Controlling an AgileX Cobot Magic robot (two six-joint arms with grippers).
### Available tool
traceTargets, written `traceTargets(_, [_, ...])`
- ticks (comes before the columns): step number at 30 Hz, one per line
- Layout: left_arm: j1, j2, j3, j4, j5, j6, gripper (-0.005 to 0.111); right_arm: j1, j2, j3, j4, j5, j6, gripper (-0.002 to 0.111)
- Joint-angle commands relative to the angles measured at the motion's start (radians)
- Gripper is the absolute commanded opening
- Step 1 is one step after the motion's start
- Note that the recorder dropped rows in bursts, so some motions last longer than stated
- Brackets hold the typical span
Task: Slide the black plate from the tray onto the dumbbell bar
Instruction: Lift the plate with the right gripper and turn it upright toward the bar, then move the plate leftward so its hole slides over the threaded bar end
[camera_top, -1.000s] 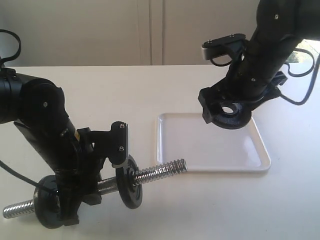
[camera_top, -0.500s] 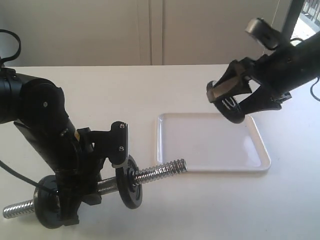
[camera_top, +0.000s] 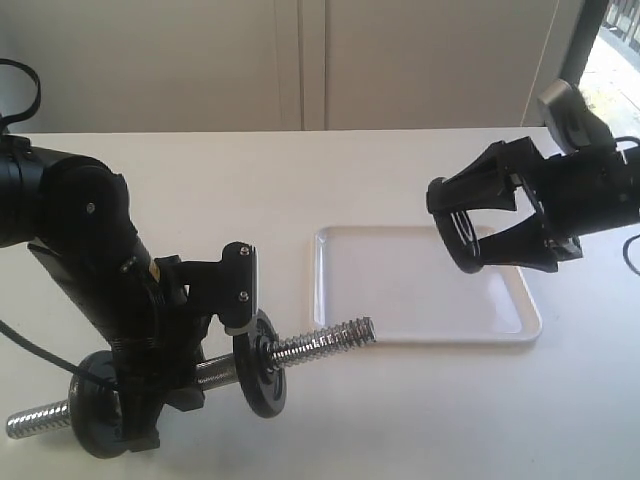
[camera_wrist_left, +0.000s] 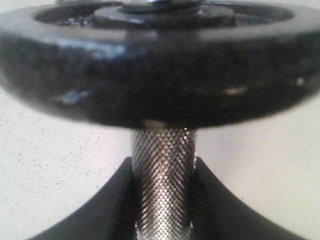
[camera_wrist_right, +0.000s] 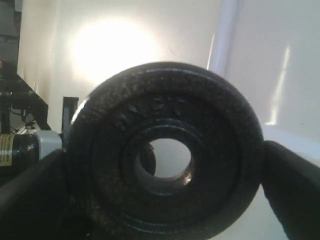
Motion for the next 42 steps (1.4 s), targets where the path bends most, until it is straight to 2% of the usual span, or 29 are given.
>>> traceTargets(1, [-0.008,-0.052,-0.021,-0.057,-0.017,-0.005,0.000,0.026,-0.086,0.096,0.118,0.038,-0.096,0.000])
traceTargets(16, [-0.008,-0.052,-0.021,-0.059,-0.017,-0.005,0.000,0.143,-0.140,0.242,0.153,0.038,-0.231,0.000])
traceTargets(42, [-0.008,-0.052,-0.021,-0.059,-0.023,-0.005,0.000,0.169,-0.055,0.324,0.251,0.038,-0.363,0.000])
